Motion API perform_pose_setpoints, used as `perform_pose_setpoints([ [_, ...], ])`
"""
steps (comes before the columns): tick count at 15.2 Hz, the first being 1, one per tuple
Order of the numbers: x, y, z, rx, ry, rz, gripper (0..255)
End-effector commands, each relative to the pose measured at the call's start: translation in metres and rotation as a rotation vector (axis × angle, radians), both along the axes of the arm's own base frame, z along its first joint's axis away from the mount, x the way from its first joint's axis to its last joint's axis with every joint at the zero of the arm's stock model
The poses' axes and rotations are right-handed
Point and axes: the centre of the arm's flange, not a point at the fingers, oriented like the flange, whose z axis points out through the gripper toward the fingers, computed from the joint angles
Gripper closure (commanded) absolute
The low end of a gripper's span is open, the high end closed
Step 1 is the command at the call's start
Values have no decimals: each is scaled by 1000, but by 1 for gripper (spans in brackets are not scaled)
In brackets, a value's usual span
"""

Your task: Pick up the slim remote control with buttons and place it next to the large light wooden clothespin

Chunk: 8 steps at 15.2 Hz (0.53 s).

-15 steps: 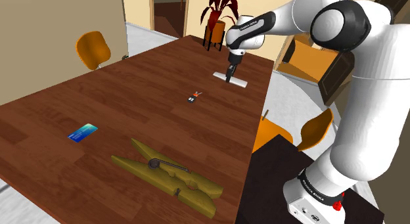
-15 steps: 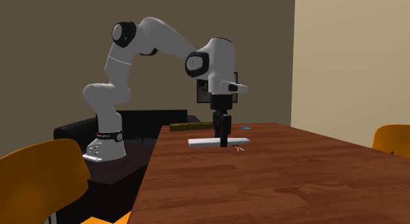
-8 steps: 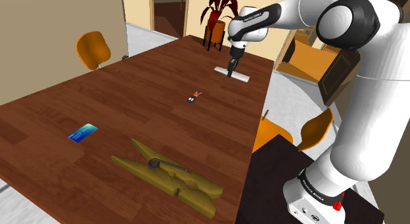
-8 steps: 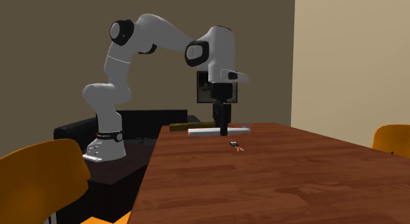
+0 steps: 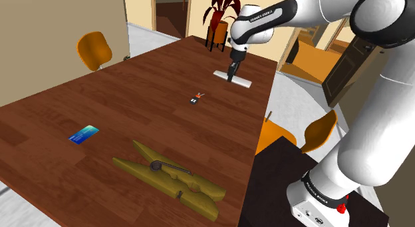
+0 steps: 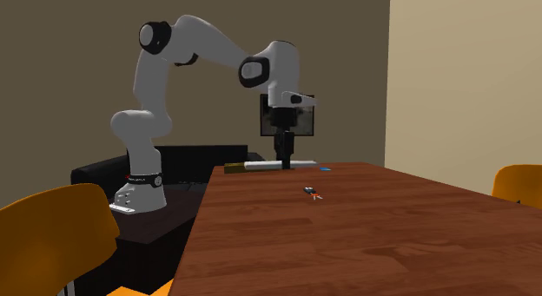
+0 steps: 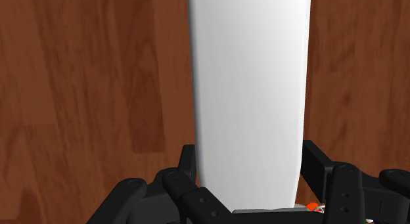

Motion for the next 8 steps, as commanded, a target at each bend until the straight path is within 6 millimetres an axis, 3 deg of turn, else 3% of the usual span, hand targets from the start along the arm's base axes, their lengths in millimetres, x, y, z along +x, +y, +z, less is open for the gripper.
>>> perform_pose_setpoints([
  [1,-14,22,-2,0,0,-1,255],
  [8,-64,100,-1,0,0,-1,255],
])
